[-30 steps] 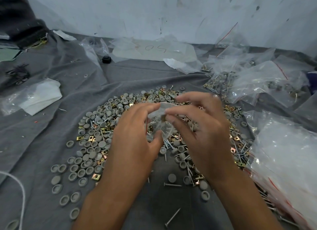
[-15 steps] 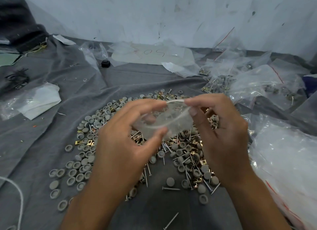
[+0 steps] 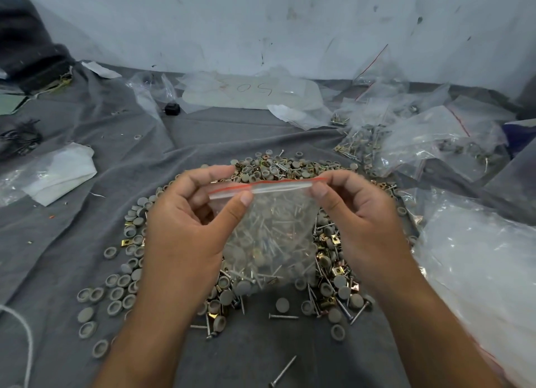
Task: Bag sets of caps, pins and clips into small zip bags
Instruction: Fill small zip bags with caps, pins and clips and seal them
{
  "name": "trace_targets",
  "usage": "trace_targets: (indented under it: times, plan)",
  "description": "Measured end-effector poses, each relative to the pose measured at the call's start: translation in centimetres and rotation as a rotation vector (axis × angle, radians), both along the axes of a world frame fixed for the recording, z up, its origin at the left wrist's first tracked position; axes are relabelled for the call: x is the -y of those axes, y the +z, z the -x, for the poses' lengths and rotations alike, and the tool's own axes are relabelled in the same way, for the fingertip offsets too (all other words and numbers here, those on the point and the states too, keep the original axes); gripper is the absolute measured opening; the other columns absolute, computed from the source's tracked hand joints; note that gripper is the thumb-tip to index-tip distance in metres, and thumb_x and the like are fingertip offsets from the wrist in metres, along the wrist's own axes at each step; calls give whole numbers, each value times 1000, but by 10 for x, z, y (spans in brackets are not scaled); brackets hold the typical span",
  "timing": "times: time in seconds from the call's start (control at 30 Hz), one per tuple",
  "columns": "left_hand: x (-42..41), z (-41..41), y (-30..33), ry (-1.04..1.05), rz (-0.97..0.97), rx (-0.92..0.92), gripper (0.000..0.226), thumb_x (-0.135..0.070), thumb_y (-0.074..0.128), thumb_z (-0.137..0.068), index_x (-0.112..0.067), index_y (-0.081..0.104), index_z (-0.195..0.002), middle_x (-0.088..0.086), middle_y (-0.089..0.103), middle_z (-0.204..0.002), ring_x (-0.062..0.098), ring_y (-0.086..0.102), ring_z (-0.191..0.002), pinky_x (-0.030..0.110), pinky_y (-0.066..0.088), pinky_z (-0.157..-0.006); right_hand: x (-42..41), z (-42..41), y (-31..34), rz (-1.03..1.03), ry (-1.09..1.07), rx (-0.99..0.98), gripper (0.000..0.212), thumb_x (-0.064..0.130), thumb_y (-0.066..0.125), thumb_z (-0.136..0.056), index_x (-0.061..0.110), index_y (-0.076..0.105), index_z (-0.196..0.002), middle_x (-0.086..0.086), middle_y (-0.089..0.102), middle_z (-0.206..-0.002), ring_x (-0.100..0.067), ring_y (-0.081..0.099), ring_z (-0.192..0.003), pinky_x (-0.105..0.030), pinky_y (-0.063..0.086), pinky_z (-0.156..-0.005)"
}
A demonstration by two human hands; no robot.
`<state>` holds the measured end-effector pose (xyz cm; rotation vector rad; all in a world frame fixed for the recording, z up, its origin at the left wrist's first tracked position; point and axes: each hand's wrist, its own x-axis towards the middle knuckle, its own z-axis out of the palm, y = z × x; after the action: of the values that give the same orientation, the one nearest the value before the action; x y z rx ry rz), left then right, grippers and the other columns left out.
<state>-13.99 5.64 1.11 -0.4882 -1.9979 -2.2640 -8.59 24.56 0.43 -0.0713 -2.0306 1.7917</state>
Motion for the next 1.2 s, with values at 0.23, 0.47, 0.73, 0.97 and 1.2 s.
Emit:
trace_targets:
  times: [0.23, 0.47, 0.73, 0.97, 1.2]
  plan:
    - [0, -2, 4, 20, -11, -14, 31, -29, 79, -75, -28, 70, -105, -2, 77, -93, 8, 72, -83, 15, 54, -70, 4, -4, 2, -16, 6, -55, 14, 44, 61, -92, 34, 70, -98, -7, 66, -89, -26, 57, -73, -29, 51, -62]
    - [-1, -3, 6, -1, 10, -37, 35, -28, 78, -74, -26, 67, -107, -4, 77, -92, 10, 73, -83, 16, 55, -70, 6, -1, 0, -65, 43, -43, 17, 42, 64, -94, 30, 71, -104, 0, 65, -83, -28, 55, -72, -34, 46, -59]
    - [0, -3, 4, -15, 22, -58, 37, -27, 80, -74, -26, 66, -109, -4, 77, -95, 11, 73, -84, 17, 55, -69, 10, -2, 0, -96, 44, -57, 12, 38, 62, -96, 28, 69, -101, 3, 63, -78, -12, 56, -66, -20, 47, -56]
    - [0, -3, 5, -29, 38, -66, 40, -36, 80, -72, -28, 66, -109, -3, 77, -94, 12, 73, -85, 19, 56, -71, 11, 0, 2, -77, 79, -79, 10, 28, 69, -90, 25, 72, -98, 16, 65, -78, 2, 59, -67, -9, 47, -59]
    - [1, -5, 6, -60, 99, -82, 36, -31, 79, -78, -31, 65, -111, -4, 76, -96, 16, 73, -87, 25, 58, -72, 9, -3, 3, -24, 76, -73, 7, 28, 75, -88, 24, 73, -93, 7, 68, -84, -4, 65, -70, -15, 52, -59]
